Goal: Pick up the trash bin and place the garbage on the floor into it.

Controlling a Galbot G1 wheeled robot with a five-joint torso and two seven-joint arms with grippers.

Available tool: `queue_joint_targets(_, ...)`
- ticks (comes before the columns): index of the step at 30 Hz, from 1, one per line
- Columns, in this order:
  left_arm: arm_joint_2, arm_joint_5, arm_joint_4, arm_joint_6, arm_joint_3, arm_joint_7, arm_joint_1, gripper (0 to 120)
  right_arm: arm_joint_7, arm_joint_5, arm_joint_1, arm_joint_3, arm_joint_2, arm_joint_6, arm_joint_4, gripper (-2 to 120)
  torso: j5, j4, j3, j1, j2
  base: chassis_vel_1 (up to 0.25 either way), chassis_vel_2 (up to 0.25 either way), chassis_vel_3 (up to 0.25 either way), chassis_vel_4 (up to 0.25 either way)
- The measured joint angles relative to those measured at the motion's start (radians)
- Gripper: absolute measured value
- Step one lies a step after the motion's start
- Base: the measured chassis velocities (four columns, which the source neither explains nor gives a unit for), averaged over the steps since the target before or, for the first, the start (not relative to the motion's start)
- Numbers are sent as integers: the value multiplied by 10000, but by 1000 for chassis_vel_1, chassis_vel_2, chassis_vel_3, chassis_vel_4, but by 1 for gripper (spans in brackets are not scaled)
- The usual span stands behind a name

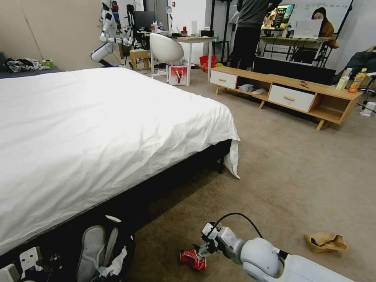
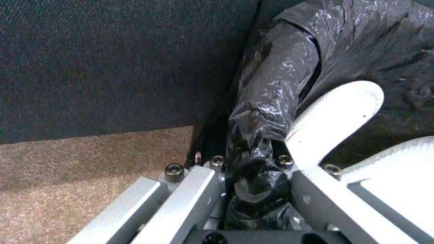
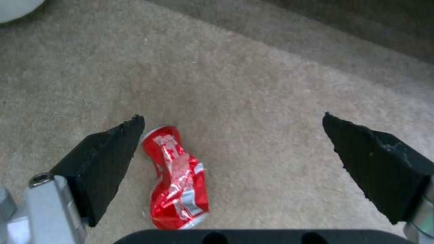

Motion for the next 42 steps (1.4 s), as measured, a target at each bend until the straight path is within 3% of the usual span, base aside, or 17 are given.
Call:
queue_joint_targets(12, 15, 70, 116, -8, -63, 6, -56, 1, -81, -218, 5, -806, 771, 740, -1725, 100, 0, -3, 0, 0, 0, 0, 0, 0, 0)
queue_joint_targets(42, 57, 147, 389, -45, -49, 6, -177, 1, -114, -192, 355, -1664, 1935, 2230, -4480, 100, 0, -2, 0, 0, 0, 0, 0, 0, 0)
